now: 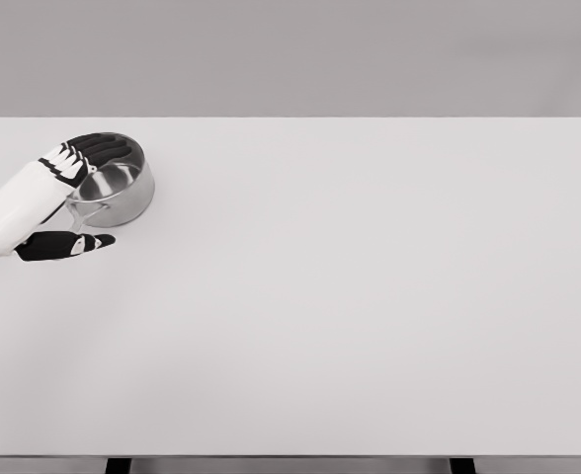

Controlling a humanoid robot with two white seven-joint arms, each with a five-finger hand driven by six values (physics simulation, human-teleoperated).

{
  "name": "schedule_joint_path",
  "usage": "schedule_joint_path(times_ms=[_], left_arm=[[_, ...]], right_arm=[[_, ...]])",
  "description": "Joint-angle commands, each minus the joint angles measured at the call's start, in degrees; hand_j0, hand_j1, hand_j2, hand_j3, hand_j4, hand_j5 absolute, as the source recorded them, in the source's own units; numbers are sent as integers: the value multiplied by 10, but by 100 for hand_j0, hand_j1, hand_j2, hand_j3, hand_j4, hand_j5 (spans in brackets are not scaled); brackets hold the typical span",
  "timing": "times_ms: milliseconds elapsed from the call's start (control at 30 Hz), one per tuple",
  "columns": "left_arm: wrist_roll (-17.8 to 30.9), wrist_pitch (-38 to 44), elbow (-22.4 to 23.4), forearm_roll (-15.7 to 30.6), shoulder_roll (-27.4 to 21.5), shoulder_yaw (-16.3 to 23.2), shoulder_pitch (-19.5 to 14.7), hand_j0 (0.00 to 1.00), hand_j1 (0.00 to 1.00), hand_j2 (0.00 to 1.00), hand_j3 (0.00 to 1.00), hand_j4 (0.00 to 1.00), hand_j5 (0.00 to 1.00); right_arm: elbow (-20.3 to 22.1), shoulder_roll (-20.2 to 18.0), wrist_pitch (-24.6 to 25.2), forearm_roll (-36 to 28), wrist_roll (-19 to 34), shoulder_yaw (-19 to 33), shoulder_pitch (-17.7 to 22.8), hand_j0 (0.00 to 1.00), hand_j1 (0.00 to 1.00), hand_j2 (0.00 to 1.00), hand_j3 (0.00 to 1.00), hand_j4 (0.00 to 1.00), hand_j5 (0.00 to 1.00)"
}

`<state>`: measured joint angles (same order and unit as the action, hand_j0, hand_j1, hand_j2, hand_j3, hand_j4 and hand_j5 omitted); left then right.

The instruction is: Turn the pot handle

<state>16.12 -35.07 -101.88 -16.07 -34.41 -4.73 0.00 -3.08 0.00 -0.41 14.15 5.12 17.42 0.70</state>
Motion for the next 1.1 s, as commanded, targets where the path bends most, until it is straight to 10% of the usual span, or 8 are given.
schedule_joint_path(times_ms=[0,367,467,633,767,967,1067], left_arm=[[0,1,0,4,0,0,0,100,100,100,100,100,100],[52,1,-13,13,-68,25,16,100,100,100,100,100,100],[189,1,-13,153,-189,68,6,100,100,100,100,100,100],[189,1,-14,350,-320,113,-44,100,100,100,100,100,100],[189,1,-14,544,-326,114,-55,100,100,100,100,100,100],[189,51,-15,596,-248,119,-75,100,100,100,100,100,100],[189,32,-15,596,-255,183,-74,100,100,100,100,100,100]], right_arm=[[0,0,0,0,0,0,0,100,100,100,100,100,100],[0,0,0,0,0,1,0,100,100,100,100,100,100],[-1,0,1,0,0,0,0,100,100,100,100,100,100],[0,0,0,0,1,0,0,100,100,100,100,100,100],[0,0,0,0,0,1,0,100,100,100,100,100,100],[0,0,0,0,1,1,0,100,100,100,100,100,100],[0,0,0,0,1,0,0,100,100,100,100,100,100]])
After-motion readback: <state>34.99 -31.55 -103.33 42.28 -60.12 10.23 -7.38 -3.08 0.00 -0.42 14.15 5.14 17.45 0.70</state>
